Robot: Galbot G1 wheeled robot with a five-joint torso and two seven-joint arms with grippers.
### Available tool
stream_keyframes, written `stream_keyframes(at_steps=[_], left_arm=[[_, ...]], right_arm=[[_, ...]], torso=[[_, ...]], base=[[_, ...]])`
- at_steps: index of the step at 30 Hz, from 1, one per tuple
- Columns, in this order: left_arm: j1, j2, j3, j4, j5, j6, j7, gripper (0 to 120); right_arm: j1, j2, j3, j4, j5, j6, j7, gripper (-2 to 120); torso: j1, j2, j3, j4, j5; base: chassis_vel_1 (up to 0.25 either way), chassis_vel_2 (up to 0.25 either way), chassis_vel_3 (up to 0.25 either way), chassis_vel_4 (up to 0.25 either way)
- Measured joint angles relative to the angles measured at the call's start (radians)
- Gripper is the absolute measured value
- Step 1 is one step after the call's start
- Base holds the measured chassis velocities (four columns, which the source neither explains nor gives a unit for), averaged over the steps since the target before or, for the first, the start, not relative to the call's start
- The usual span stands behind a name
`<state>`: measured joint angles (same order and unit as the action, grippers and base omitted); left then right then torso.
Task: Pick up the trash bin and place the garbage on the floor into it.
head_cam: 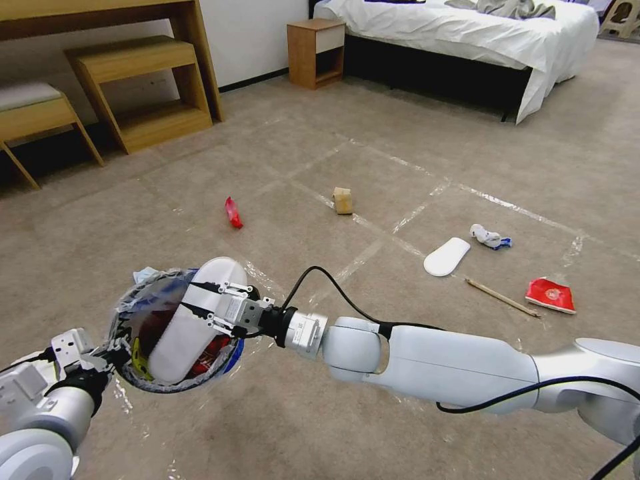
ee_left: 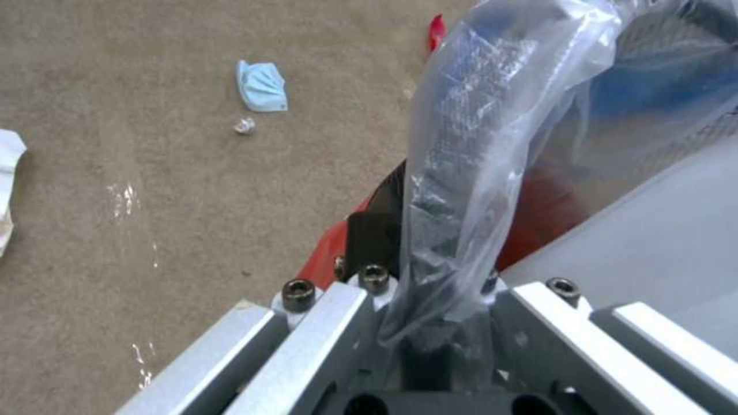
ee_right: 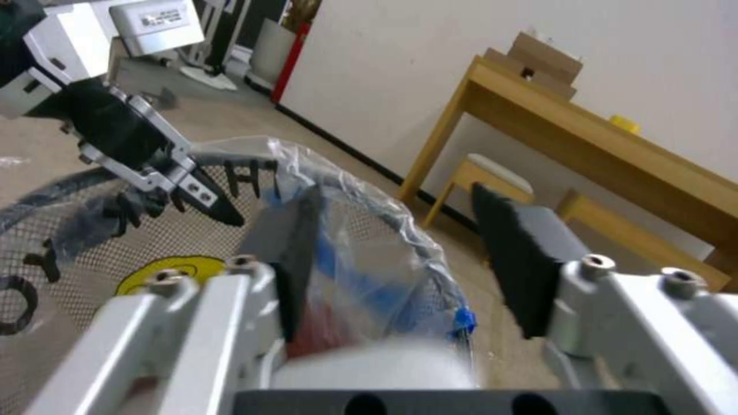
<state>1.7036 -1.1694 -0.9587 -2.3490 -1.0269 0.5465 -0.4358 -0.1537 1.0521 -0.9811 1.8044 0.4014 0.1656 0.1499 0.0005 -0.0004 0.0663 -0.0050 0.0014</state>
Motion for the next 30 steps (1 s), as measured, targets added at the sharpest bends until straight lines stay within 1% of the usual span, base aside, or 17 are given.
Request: stream_keyframes(at_steps=[3, 4, 5, 6, 7, 8, 10, 11, 16, 18, 20, 21, 24, 25, 28, 29, 30], left_arm=[[-0.003, 0.001, 0.000, 0.005, 0.001, 0.000, 0.000, 1], [-0.003, 0.001, 0.000, 0.005, 0.001, 0.000, 0.000, 1], [-0.004, 0.002, 0.000, 0.006, 0.001, 0.000, 0.000, 1], [-0.004, 0.002, 0.000, 0.007, 0.001, 0.000, 0.000, 1], [-0.004, 0.002, 0.000, 0.007, 0.001, 0.000, 0.000, 1], [-0.004, 0.002, 0.000, 0.008, 0.001, 0.000, 0.000, 1], [-0.005, 0.001, 0.001, 0.009, 0.002, 0.000, 0.000, 1], [-0.006, 0.000, 0.002, 0.011, 0.002, 0.000, 0.000, 1], [-0.008, -0.003, 0.004, 0.020, 0.008, 0.000, 0.000, 1], [-0.008, -0.003, 0.004, 0.023, 0.011, 0.000, 0.000, 1], [-0.008, -0.003, 0.004, 0.025, 0.016, 0.000, 0.000, 1], [-0.008, -0.003, 0.004, 0.025, 0.016, 0.000, 0.000, 1], [-0.002, -0.002, 0.001, 0.027, 0.025, -0.001, 0.001, 1], [-0.002, -0.002, 0.001, 0.027, 0.025, -0.001, 0.001, 1], [0.005, -0.002, -0.005, 0.027, 0.042, -0.007, 0.008, 1], [0.005, -0.002, -0.005, 0.027, 0.042, -0.007, 0.008, 1], [0.006, -0.001, -0.008, 0.027, 0.046, -0.010, 0.009, 1]], right_arm=[[0.001, -0.012, 0.005, 0.009, -0.001, 0.004, -0.002, 70], [0.001, -0.012, 0.005, 0.009, -0.001, 0.004, -0.002, 70], [0.001, -0.015, 0.005, 0.012, -0.001, 0.005, -0.003, 73], [0.001, -0.019, 0.005, 0.014, -0.001, 0.006, -0.003, 80], [0.000, -0.022, 0.006, 0.016, -0.001, 0.007, -0.004, 83], [0.000, -0.025, 0.007, 0.018, -0.001, 0.008, -0.004, 90], [0.000, -0.026, 0.009, 0.020, 0.000, 0.008, -0.004, 92], [-0.001, -0.029, 0.014, 0.023, 0.001, 0.009, -0.003, 96], [-0.004, -0.047, 0.058, 0.049, 0.029, 0.009, 0.003, 99], [-0.007, -0.063, 0.094, 0.073, 0.068, 0.002, 0.016, 100], [-0.018, -0.081, 0.155, 0.115, 0.137, -0.013, 0.042, 100], [-0.018, -0.081, 0.155, 0.115, 0.137, -0.013, 0.042, 100], [-0.046, -0.094, 0.263, 0.174, 0.264, -0.051, 0.090, 100], [-0.046, -0.094, 0.263, 0.174, 0.264, -0.051, 0.090, 100], [-0.091, -0.100, 0.405, 0.225, 0.400, -0.087, 0.126, 100], [-0.091, -0.100, 0.405, 0.225, 0.400, -0.087, 0.126, 100], [-0.113, -0.101, 0.463, 0.232, 0.433, -0.096, 0.135, 100]], torso=[[0.000, 0.000, 0.000, 0.0000, 0.0000], [0.000, 0.000, 0.000, 0.0000, 0.0000], [0.000, 0.000, 0.000, 0.0001, 0.0000], [0.000, 0.000, 0.000, 0.0001, 0.0000], [0.000, 0.000, 0.000, 0.0001, 0.0000], [0.000, 0.000, 0.000, 0.0000, 0.0000], [0.000, 0.000, 0.000, 0.0000, 0.0000], [0.000, 0.000, 0.000, 0.0001, 0.0000], [0.000, 0.000, 0.000, 0.0001, 0.0000], [0.000, 0.000, 0.000, 0.0001, 0.0000], [0.000, 0.000, 0.000, 0.0000, 0.0000], [0.000, 0.000, 0.000, 0.0000, 0.0000], [0.000, 0.000, 0.000, 0.0001, 0.0001], [0.000, 0.000, 0.000, 0.0001, 0.0001], [0.000, 0.000, 0.000, 0.0001, 0.0000], [0.000, 0.000, 0.000, 0.0001, 0.0000], [0.000, 0.000, 0.000, 0.0002, 0.0000]], base=[[0.000, 0.000, 0.000, 0.000], [0.000, 0.000, 0.000, 0.000], [0.000, 0.000, 0.000, 0.000], [0.000, 0.000, 0.000, 0.000], [0.000, 0.000, 0.000, 0.000], [0.000, 0.000, 0.000, 0.000], [0.000, 0.000, 0.000, 0.000], [0.000, 0.000, 0.000, 0.000], [0.000, 0.000, 0.000, 0.000], [0.000, 0.000, 0.000, 0.000], [0.000, 0.000, 0.000, 0.000], [0.000, 0.000, 0.000, 0.000], [0.000, 0.000, 0.000, 0.000], [0.000, 0.000, 0.000, 0.000], [0.000, 0.000, 0.000, 0.000], [0.000, 0.000, 0.000, 0.000], [0.000, 0.000, 0.000, 0.000]])
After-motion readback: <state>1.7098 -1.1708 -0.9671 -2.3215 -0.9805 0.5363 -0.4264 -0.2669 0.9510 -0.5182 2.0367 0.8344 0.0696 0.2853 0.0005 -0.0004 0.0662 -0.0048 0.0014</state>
